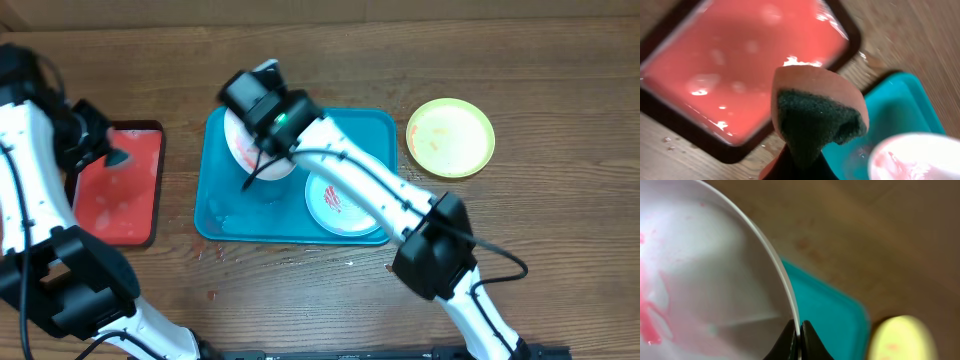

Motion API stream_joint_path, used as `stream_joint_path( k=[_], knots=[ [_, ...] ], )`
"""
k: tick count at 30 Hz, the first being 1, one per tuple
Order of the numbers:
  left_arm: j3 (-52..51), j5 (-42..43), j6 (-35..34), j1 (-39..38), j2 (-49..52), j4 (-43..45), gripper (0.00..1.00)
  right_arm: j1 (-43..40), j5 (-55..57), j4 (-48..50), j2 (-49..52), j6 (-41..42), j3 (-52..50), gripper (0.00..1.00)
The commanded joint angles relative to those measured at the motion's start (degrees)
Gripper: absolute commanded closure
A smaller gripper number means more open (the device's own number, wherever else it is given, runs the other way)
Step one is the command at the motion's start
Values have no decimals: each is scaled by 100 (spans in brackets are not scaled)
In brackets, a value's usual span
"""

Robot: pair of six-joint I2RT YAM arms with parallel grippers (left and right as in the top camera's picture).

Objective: Clean dirty plates on tray and stack at the side
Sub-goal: 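Lift the white plate with the right gripper and stack it on the yellow plate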

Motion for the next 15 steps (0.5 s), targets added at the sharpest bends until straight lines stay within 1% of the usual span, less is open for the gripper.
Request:
stream_joint_path(
  k=[1, 3, 5, 6, 10, 12, 15],
  knots=[
    [-68, 358, 127, 398, 17, 0, 95, 584, 2765, 74, -284, -1040, 245, 96],
    [-68, 503, 127, 551, 17, 7, 96, 807, 3526, 225, -284, -1344, 245, 96],
    [-68, 568, 125, 634, 17, -4, 96, 1014, 4072, 479, -284, -1875, 245, 96],
    [-68, 562, 127, 649, 17, -13, 96, 1108, 4227, 643, -284, -2282, 245, 96],
    [-68, 562, 127, 638, 17, -13, 96, 1340, 4472, 1294, -284, -3969, 245, 96],
    [-68, 562, 127, 638, 17, -13, 96, 1392, 4579, 1657, -284, -4511, 245, 96],
    [-68, 562, 127, 638, 17, -13, 96, 1392, 4747, 2122, -284, -5001, 245, 96]
  ],
)
